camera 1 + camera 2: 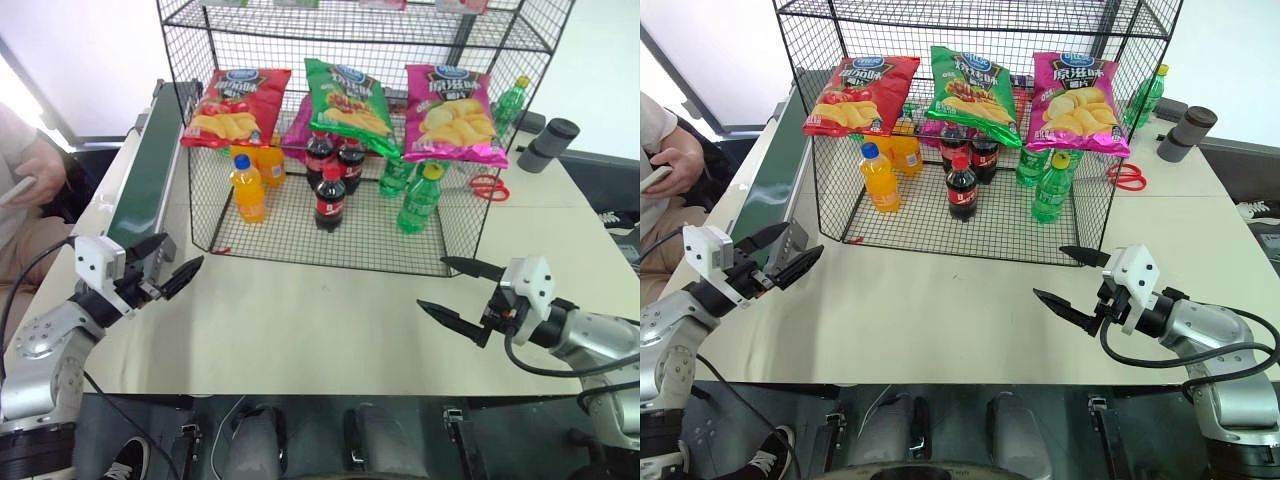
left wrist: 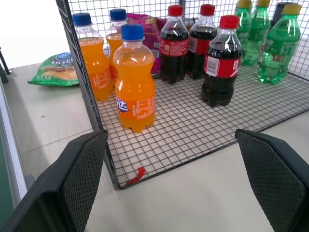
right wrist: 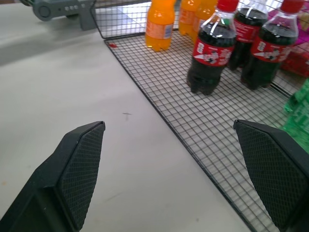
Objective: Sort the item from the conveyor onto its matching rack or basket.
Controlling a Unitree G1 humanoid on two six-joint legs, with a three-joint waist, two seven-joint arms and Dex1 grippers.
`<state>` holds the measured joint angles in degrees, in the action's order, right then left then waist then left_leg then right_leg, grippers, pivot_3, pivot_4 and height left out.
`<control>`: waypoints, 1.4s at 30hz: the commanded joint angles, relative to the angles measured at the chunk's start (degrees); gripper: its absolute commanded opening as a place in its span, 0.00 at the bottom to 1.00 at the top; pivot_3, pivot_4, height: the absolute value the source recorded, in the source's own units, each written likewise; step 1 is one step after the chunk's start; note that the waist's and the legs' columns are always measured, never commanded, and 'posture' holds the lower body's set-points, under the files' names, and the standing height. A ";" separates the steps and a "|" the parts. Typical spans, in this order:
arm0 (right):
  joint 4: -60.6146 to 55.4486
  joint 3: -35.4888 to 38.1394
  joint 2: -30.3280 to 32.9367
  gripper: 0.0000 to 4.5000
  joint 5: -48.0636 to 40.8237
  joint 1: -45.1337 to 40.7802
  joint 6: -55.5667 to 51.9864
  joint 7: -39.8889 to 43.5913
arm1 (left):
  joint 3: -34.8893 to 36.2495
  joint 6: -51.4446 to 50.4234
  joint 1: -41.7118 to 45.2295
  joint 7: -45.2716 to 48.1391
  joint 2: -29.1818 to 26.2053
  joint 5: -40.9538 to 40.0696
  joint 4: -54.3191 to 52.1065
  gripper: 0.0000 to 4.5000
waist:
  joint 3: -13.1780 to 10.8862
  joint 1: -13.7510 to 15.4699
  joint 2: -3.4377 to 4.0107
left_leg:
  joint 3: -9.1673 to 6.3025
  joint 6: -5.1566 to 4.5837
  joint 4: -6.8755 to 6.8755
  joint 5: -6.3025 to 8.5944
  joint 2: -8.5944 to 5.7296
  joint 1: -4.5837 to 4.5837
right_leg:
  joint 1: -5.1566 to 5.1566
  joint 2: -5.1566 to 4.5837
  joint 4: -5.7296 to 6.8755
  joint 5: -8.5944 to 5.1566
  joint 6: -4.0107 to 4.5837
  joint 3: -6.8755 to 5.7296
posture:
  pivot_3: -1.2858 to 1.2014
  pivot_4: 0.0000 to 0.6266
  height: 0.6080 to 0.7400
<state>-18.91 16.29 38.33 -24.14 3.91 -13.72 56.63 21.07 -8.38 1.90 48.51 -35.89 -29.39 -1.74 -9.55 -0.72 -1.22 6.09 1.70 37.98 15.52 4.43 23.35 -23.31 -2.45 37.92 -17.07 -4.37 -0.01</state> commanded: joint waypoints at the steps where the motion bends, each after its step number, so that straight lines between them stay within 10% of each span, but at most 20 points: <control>1: 0.27 -0.13 0.85 0.99 0.38 -0.79 2.26 -0.06 | -0.06 2.39 0.88 1.03 -1.36 1.49 0.19 1.00 | 0.00 0.01 0.00 | 0.00 0.00 0.00 0.00 0.00 0.00 | 0.00 0.00 0.00 0.00 0.00 0.00 | 0.52 0.24 1.00; 42: 6.24 -1.80 3.78 0.99 3.60 -3.40 7.68 -1.81 | -3.80 6.64 6.22 8.74 -1.19 3.87 6.38 1.00 | 0.00 -0.05 0.00 | 0.06 0.01 0.08 -0.01 0.02 -0.02 | 0.00 0.04 0.12 0.01 -0.03 0.00 | 0.52 0.24 1.00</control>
<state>-12.19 14.03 41.51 -20.70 1.01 -7.33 54.88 16.62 -3.02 8.02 57.33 -36.91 -25.47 5.57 -9.55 -0.77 -1.22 6.16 1.72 38.06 15.51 4.45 23.32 -23.31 -2.41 38.05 -17.06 -4.39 -0.01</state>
